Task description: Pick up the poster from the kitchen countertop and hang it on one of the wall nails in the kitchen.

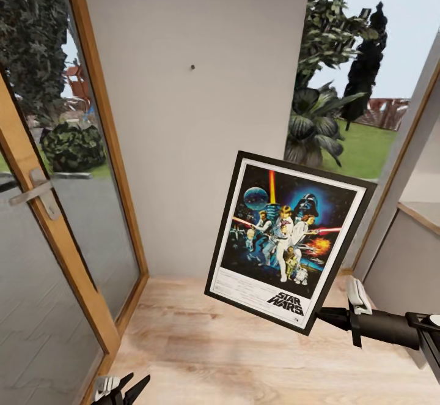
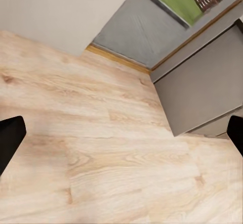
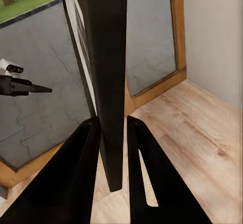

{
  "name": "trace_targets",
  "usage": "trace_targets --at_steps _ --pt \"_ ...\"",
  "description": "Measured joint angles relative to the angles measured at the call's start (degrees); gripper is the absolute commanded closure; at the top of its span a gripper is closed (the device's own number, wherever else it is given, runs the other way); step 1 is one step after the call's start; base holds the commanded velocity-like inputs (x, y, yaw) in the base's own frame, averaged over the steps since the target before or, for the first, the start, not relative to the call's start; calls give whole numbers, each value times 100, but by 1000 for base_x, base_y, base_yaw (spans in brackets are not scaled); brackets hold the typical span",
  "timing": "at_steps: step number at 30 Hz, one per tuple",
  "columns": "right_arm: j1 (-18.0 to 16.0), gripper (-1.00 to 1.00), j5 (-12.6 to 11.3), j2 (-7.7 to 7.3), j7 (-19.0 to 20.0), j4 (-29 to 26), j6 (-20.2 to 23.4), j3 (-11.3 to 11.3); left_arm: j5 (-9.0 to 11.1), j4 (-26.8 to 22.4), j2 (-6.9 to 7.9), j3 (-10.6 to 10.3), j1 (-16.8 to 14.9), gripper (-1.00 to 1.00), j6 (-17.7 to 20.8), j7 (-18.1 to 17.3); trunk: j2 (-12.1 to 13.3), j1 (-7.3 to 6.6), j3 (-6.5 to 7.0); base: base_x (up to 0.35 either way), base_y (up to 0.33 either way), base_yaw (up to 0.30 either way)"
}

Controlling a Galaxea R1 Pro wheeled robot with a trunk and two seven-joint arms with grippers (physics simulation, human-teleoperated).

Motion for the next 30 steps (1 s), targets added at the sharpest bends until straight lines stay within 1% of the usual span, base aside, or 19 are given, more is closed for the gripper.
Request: trace_targets --at_steps 13,17,18,19,20,22,23,26,27,29,30 --pt "0 100 0 2 0 -3 -2 0 -2 -4 0 0 0 -100 0 8 0 0 0 333 0 0" --pt "0 100 -1 0 0 -4 -5 -1 -7 3 -12 -5 2 -100 4 8 -2 2 0 96 0 0" --pt "0 100 -4 1 0 -4 0 3 -19 4 -154 -64 108 -100 -2 18 2 3 -1 2 0 0" --pt "-9 100 -7 21 -3 -8 30 16 -22 0 -234 -39 376 -100 -4 21 1 3 0 2 0 0" --pt "-41 100 -8 24 -5 -28 40 20 -16 -3 -219 -26 456 -100 -5 20 0 3 0 1 0 0" --pt "-101 100 -6 25 -6 -64 52 22 -16 -4 -192 -15 498 -100 -5 21 1 3 0 1 0 0" --pt "-142 100 -5 26 -7 -78 64 23 -16 -5 -180 -16 512 -100 -4 21 1 3 0 0 0 0" --pt "-585 100 6 28 -7 -154 553 53 -16 -6 -87 -15 563 -100 -1 19 1 4 1 0 0 0" --pt "-660 100 6 28 -7 -164 631 84 -16 -6 -78 -16 567 -100 -1 19 1 3 1 0 0 0" --pt "-992 100 6 29 -6 -189 866 338 -16 -5 -58 -17 574 -100 0 19 1 4 1 0 0 0" --pt "-1090 100 8 29 -8 -192 921 424 -16 -6 -53 -17 575 -100 0 18 1 4 1 0 0 0"
